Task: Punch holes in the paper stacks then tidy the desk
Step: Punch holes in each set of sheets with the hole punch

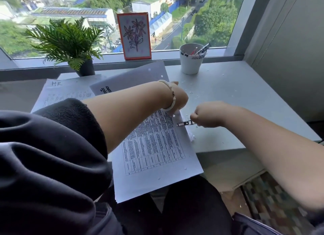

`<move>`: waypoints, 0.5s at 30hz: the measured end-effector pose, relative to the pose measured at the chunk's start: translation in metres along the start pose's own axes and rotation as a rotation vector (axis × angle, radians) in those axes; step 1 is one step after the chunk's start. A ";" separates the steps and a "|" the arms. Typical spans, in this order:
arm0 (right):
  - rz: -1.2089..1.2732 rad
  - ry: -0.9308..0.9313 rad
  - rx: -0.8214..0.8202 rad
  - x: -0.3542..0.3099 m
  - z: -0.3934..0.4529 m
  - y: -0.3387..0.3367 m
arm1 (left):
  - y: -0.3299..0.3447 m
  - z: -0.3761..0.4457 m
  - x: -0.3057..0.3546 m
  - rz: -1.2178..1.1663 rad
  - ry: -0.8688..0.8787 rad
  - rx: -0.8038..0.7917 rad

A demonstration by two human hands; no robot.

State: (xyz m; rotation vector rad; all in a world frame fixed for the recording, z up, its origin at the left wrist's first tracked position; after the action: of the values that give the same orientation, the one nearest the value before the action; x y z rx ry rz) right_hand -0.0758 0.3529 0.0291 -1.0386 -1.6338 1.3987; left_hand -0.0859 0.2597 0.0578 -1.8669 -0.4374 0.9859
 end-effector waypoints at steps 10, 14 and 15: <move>0.077 -0.003 -0.176 0.007 -0.020 0.018 | 0.003 -0.010 -0.062 -0.085 -0.072 0.114; 0.047 -0.029 -0.179 0.008 -0.020 0.019 | -0.003 -0.011 -0.071 -0.076 -0.060 0.146; 0.012 -0.051 -0.173 0.007 -0.020 0.019 | -0.005 -0.012 -0.071 -0.070 -0.065 0.146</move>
State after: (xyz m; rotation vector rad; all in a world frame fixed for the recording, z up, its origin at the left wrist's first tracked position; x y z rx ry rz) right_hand -0.0588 0.3688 0.0132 -1.1208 -1.8143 1.3191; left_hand -0.1197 0.2086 0.0968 -1.6821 -0.4545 1.0066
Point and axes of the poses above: each hand's wrist, its own z-axis towards the middle knuckle, its own y-axis out of the palm, x = y × z, the point moved 5 cm from there along z, towards the middle knuckle, and after that the axes turned 14 degrees about x, right-handed, at the moved point
